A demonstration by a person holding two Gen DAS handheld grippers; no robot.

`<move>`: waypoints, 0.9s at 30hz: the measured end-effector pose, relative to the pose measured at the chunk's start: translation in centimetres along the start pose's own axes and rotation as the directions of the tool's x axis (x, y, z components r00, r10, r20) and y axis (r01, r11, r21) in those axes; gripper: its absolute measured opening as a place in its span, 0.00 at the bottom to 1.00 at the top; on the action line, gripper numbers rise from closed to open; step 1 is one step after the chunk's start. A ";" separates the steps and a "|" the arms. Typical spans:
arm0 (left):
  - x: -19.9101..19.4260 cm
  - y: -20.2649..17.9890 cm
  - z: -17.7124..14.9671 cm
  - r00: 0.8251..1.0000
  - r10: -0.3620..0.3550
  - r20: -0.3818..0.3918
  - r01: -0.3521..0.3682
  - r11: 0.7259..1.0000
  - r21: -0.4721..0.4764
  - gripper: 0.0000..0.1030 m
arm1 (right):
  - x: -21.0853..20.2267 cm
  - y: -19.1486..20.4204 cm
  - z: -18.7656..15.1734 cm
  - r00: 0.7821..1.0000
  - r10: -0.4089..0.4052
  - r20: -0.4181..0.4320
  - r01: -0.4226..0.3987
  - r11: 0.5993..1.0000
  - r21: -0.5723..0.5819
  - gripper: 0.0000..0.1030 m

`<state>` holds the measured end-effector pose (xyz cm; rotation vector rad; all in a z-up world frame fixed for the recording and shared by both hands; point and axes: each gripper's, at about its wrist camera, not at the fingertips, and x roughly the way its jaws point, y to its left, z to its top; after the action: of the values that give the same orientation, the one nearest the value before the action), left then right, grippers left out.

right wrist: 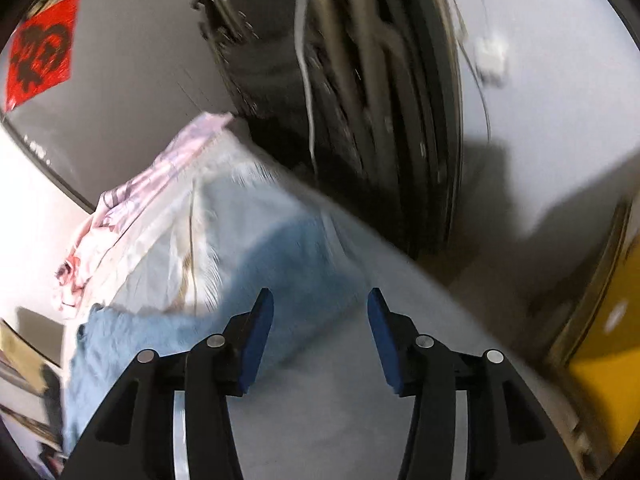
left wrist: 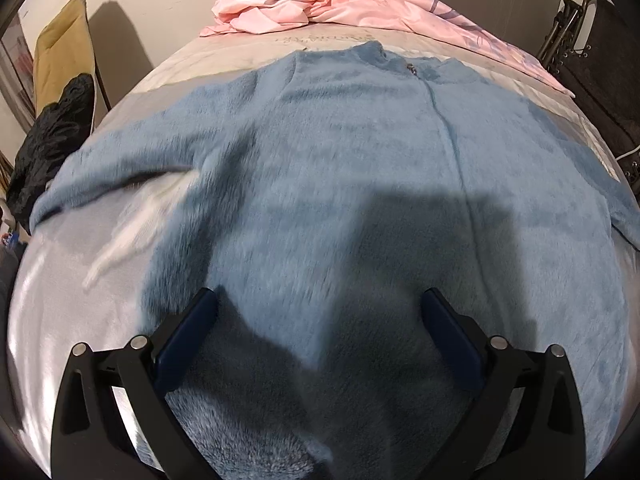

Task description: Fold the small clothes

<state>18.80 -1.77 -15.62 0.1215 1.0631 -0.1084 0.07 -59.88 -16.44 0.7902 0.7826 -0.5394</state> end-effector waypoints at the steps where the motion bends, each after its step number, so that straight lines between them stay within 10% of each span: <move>1: -0.5 -0.6 0.9 1.000 -0.013 0.009 0.013 1.000 0.014 0.96 | 0.4 -0.3 -0.1 1.000 0.010 -0.010 -0.010 1.000 0.021 0.48; 7: -3.4 -10.6 9.3 0.988 -0.149 0.040 0.139 0.972 0.188 0.96 | 3.2 0.2 0.7 0.998 0.065 -0.008 -0.064 0.993 0.102 0.44; 9: -2.5 -15.1 11.3 0.988 -0.145 0.054 0.127 0.959 0.253 0.96 | 3.4 0.5 0.7 0.999 0.045 0.001 -0.045 0.994 0.101 0.06; 18: 4.7 -32.8 11.2 0.998 -0.035 0.045 0.008 0.870 0.493 0.96 | -3.0 -2.1 -1.3 0.989 0.067 0.130 -0.083 0.989 0.125 0.05; 23: 4.9 -33.1 10.8 0.995 -0.032 0.091 -0.017 0.871 0.491 0.96 | -1.6 -4.4 -4.2 1.000 0.015 -0.007 -0.013 0.990 0.140 0.05; 27: 4.8 -31.2 11.8 0.996 -0.029 0.088 -0.014 0.893 0.449 0.96 | -3.5 -4.3 -4.3 0.996 -0.054 0.076 0.044 0.991 0.127 0.08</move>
<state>26.75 -34.58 -15.60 0.5282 0.9298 -0.3654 -6.79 -58.58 -17.50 0.8618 0.7015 -0.6652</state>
